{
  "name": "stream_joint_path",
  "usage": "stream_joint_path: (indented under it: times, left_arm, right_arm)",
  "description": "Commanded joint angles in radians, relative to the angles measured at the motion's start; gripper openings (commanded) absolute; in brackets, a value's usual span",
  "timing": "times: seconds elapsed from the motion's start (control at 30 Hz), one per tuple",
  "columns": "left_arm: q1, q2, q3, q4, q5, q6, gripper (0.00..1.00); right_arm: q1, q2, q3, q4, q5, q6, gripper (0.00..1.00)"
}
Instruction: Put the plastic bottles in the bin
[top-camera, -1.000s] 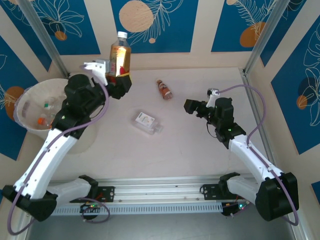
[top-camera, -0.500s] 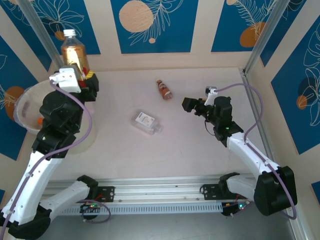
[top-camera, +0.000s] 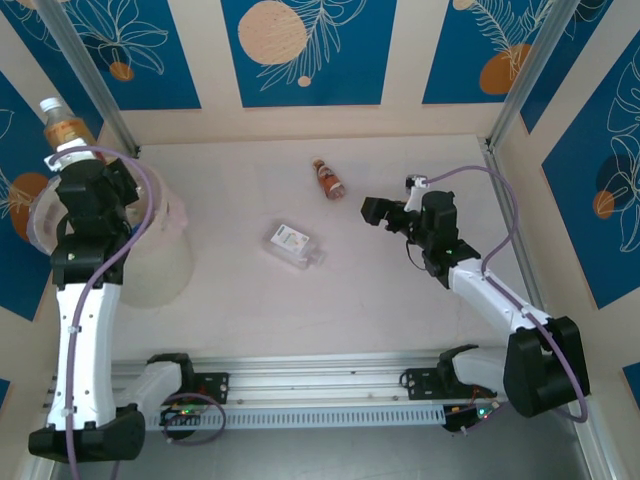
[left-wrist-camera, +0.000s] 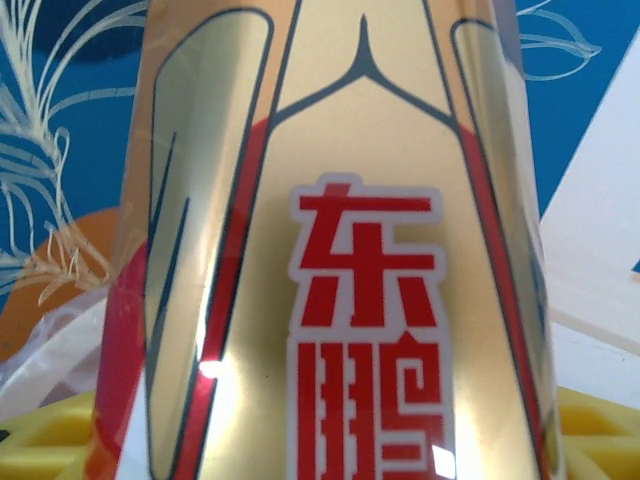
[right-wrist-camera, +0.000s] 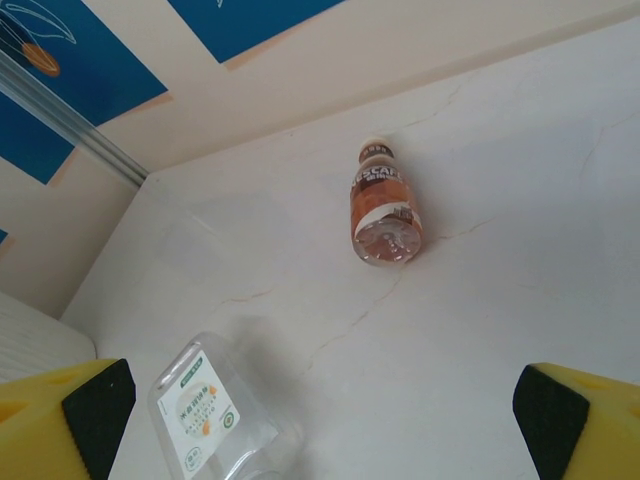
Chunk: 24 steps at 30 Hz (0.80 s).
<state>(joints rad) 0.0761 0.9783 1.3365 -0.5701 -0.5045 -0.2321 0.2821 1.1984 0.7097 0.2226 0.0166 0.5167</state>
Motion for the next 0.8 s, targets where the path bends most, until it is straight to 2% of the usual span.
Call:
stream_joint_path:
  times: [0.0, 0.07, 0.13, 0.23, 0.3, 0.53, 0.77]
  left_arm:
    - [0.091, 0.005, -0.029, -0.054, 0.1, -0.095, 0.4]
    - [0.121, 0.03, -0.015, -0.096, 0.139, -0.135, 0.56]
    - [0.134, 0.061, 0.006, -0.137, 0.139, -0.158, 0.61]
    - [0.15, 0.093, 0.013, -0.155, 0.137, -0.181, 0.8]
    - [0.154, 0.107, 0.016, -0.15, 0.137, -0.186, 0.87]
    - [0.154, 0.132, 0.027, -0.105, 0.227, -0.21, 1.0]
    - [0.154, 0.135, 0.013, -0.049, 0.416, -0.245, 1.0]
  right_arm:
    - [0.007, 0.019, 0.05, 0.01, -0.029, 0.005, 0.99]
    - [0.01, 0.024, 0.056, 0.005, -0.039, 0.007, 0.99]
    - [0.014, 0.026, 0.056, 0.001, -0.038, 0.006, 0.99]
    - [0.014, 0.02, 0.053, -0.009, -0.032, 0.005, 0.99]
    - [0.016, 0.014, 0.049, -0.015, -0.026, 0.001, 0.99]
    - [0.016, 0.003, 0.044, -0.021, -0.013, -0.015, 0.99]
    - [0.017, 0.005, 0.036, -0.019, -0.012, -0.022, 0.99]
